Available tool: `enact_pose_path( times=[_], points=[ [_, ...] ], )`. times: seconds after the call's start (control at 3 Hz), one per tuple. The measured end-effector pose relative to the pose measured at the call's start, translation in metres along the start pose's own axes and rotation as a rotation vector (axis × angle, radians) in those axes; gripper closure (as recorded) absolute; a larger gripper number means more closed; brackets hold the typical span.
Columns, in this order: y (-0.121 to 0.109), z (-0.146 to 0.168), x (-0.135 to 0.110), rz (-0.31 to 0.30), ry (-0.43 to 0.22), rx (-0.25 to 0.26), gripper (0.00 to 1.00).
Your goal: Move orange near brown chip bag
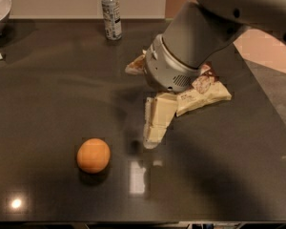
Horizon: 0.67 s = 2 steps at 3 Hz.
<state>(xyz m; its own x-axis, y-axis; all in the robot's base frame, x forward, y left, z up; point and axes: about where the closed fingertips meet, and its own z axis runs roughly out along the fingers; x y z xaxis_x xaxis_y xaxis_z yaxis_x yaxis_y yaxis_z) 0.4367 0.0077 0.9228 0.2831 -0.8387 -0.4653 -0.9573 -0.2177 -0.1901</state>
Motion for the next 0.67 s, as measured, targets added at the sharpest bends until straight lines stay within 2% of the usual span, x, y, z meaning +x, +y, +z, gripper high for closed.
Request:
enact_pose_path(
  times=[0.67],
  points=[
    [0.022,0.056,-0.040,-0.151,0.009,-0.100,0.00]
  ],
)
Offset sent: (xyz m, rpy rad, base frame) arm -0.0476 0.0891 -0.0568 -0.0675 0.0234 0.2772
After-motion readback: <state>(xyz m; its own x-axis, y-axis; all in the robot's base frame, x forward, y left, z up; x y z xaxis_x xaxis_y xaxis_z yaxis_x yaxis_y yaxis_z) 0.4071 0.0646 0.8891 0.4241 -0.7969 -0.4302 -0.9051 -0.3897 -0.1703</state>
